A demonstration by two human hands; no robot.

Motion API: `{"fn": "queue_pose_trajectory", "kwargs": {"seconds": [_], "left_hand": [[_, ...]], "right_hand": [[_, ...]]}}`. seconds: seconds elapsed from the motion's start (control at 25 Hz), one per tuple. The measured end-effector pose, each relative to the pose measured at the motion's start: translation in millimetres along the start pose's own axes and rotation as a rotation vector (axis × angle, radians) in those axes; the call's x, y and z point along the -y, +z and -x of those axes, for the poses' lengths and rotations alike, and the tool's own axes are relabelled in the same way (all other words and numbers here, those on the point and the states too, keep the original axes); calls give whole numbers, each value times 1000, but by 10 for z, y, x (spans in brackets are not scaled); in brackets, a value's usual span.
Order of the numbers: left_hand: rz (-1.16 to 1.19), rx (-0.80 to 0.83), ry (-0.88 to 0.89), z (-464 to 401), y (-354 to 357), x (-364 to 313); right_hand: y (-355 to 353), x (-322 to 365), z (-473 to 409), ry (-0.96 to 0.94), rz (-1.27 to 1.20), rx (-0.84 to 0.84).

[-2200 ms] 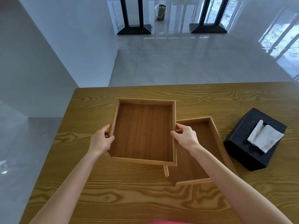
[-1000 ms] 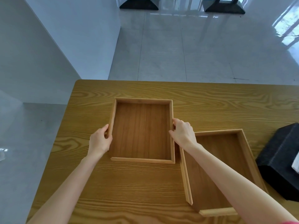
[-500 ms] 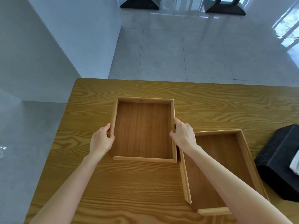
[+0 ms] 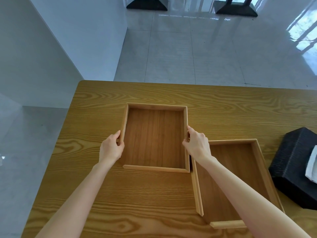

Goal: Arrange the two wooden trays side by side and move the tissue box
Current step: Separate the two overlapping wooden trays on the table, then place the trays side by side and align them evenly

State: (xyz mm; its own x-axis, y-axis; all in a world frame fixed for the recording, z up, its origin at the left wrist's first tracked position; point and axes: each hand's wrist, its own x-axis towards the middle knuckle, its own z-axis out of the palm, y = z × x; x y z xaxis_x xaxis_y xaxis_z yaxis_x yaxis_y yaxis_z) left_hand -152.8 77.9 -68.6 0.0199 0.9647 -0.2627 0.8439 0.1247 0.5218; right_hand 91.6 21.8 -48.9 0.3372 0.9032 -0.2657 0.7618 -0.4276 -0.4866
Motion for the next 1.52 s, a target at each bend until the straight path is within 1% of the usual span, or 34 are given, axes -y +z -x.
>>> {"fn": "queue_pose_trajectory", "kwargs": {"seconds": [0.2, 0.32, 0.4, 0.52, 0.64, 0.8, 1.0, 1.16, 1.36, 1.52], "left_hand": [[-24, 7, -37, 5, -11, -32], [-44, 72, -65, 6, -32, -80], [-59, 104, -77, 43, -39, -135], [-89, 51, -24, 174, -34, -274], [-63, -23, 54, 370, 19, -483], [19, -83, 143, 708, 211, -772], [69, -115, 149, 1154, 518, -988], [54, -46, 163, 1472, 819, -1128], [45, 63, 95, 1757, 1138, -1250], [36, 111, 66, 1909, 1282, -1271]], "right_hand": [[-14, -23, -36, 12, -37, 36], [-61, -51, -31, 18, -85, 75], [-104, -70, 15, -22, -73, 74], [-206, -160, 123, -71, -20, 30], [-372, -351, 277, -86, -4, -32], [-616, -755, 529, -12, 32, -73], [-798, -1341, 874, 76, 86, -55], [-853, -1687, 1111, 126, 107, -44], [-824, -1876, 1328, 119, 158, -69], [-807, -2024, 1468, 211, 179, -9]]}}
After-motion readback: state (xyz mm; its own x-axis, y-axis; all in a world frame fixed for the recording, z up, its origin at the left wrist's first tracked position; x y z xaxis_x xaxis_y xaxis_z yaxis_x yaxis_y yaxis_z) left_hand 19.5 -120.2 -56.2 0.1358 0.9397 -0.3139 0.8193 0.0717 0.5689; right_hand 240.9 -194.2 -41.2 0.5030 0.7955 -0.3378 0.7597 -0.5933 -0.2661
